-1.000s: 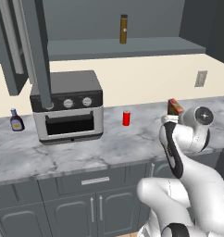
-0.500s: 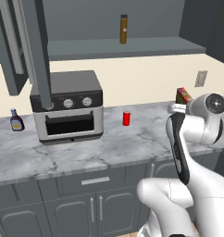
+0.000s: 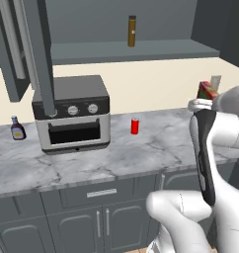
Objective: Pick the cereal and cereal from the counter and place them in the cabinets closest to them.
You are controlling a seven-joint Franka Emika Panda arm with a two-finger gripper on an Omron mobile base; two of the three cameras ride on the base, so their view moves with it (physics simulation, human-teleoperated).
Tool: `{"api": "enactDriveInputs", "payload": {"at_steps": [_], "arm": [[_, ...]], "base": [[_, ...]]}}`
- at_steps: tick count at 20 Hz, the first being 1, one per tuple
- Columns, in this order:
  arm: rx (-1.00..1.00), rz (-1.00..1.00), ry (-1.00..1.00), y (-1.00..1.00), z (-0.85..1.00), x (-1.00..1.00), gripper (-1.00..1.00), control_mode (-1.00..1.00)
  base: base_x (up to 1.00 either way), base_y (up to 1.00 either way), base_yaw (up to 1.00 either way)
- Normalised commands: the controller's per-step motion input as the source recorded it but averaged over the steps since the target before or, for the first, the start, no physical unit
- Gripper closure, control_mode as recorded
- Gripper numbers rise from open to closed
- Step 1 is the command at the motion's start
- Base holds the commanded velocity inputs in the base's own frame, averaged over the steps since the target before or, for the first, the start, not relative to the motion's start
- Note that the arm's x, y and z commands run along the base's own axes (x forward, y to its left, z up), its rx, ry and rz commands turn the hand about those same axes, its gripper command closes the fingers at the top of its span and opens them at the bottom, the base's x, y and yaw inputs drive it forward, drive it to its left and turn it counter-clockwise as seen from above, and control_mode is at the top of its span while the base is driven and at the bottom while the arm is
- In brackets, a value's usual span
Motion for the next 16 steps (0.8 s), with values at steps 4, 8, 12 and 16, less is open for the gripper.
{"api": "enactDriveInputs", "payload": {"at_steps": [4, 8, 12, 16], "arm": [[0.0, 0.03, 0.0, 0.24, 0.65, -0.5, 1.0, -1.0], [0.0, 0.02, 0.0, 0.23, 0.63, -0.44, 1.0, -1.0], [0.0, 0.01, -0.04, 0.13, 0.62, -0.43, 1.0, -1.0], [0.0, 0.01, -0.09, 0.1, 0.58, -0.34, 1.0, -1.0]], "base": [[0.0, 0.0, 0.0], [0.0, 0.0, 0.0], [0.0, 0.0, 0.0], [0.0, 0.0, 0.0]]}}
